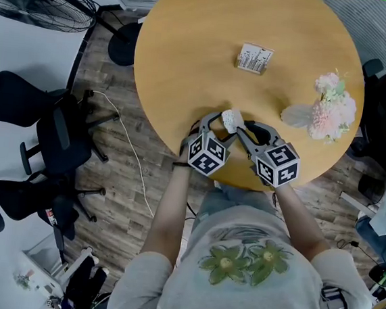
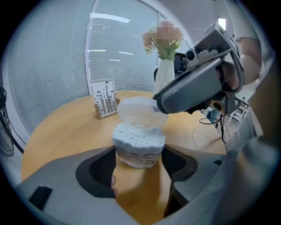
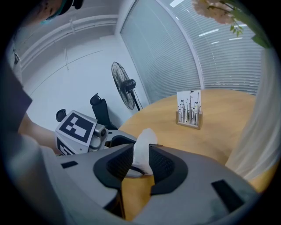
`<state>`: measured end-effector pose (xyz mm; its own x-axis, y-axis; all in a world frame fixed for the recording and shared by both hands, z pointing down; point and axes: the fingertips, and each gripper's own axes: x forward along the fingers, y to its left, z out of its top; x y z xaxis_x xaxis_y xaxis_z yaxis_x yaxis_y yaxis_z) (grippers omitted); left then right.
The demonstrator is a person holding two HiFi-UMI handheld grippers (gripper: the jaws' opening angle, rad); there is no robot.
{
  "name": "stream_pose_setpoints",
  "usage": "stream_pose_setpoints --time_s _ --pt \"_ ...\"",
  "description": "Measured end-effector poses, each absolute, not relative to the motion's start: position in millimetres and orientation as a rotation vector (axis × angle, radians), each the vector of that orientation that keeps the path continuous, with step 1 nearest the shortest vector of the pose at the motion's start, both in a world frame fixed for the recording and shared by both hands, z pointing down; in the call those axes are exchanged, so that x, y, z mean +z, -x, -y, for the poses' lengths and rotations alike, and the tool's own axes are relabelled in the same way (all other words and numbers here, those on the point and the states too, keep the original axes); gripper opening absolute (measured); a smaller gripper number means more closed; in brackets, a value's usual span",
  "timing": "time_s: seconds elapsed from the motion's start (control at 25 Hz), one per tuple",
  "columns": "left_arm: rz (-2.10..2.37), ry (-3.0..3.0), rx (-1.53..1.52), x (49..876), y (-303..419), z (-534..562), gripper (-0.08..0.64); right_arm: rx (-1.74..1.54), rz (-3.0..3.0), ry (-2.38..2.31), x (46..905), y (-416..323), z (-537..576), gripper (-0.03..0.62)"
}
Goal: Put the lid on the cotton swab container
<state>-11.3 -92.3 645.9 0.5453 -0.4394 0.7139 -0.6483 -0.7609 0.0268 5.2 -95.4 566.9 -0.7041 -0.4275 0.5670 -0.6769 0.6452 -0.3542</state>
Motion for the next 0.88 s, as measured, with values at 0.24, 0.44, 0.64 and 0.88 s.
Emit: stream_pose_setpoints --time_s 0.24,0.44,0.64,0.88 --pt "0.904 -2.493 1.037 646.8 11.4 92.2 0.325 0.778 2.432 -0.852 567.3 -2.6 92.8 0.117" --pt "0.905 -2.493 1.038 646.8 11.4 91.7 0.325 0.777 2.435 -0.841 566.9 0.2 90.8 0.115" --pt "0.906 -2.491 1.041 647.7 11.1 92.1 0.325 0.78 2.437 -0.844 567.6 2.0 90.6 0.116" --pt "0.905 -2.49 1.043 648.9 11.0 92.2 0.325 0.789 2.44 -0.849 568.2 3.6 92.1 0.115"
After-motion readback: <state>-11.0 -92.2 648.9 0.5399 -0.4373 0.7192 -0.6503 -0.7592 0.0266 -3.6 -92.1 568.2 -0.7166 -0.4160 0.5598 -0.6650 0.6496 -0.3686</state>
